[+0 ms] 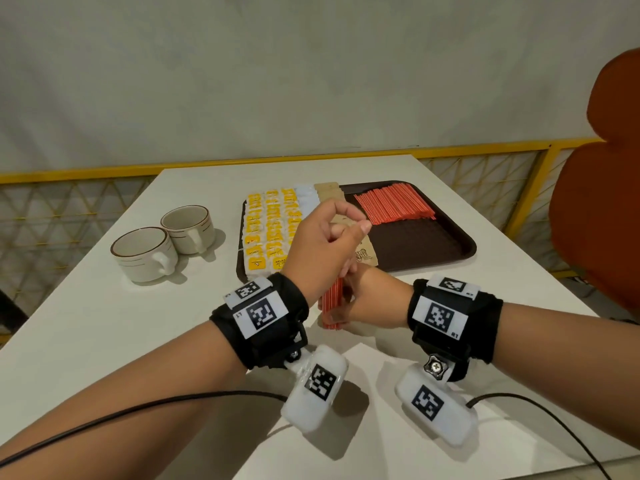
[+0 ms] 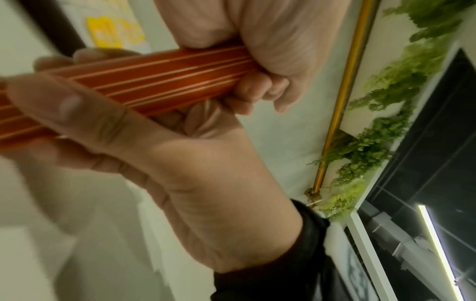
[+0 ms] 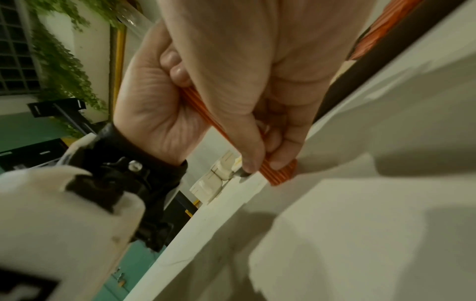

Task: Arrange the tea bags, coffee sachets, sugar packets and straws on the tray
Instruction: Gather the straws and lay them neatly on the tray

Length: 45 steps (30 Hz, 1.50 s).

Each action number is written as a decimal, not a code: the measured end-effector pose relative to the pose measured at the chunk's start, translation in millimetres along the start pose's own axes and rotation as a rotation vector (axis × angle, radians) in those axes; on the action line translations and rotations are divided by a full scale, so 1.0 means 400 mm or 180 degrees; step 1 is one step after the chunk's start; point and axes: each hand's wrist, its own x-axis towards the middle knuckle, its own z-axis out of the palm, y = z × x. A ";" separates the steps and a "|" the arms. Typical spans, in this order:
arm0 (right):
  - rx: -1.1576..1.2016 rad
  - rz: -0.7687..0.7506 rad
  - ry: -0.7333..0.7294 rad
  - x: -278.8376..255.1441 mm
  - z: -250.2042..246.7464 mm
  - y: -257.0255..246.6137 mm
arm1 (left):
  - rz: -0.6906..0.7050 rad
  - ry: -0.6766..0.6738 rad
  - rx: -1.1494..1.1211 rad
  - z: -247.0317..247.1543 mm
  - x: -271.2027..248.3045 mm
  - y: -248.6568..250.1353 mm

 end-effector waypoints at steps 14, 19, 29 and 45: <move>0.0533 0.0004 0.0025 -0.010 0.009 0.004 | -0.0071 -0.0028 -0.0228 0.007 0.009 0.014; 0.1596 -0.0250 0.0519 -0.007 -0.030 0.009 | -0.0211 0.0335 -0.0913 0.022 0.131 0.053; 0.1962 0.0460 0.0978 0.102 -0.178 0.075 | -0.1327 0.0408 -0.1466 0.055 0.360 -0.037; -0.0131 0.1515 0.0270 0.400 -0.355 0.212 | -0.2225 -0.0433 0.1062 0.076 0.603 -0.217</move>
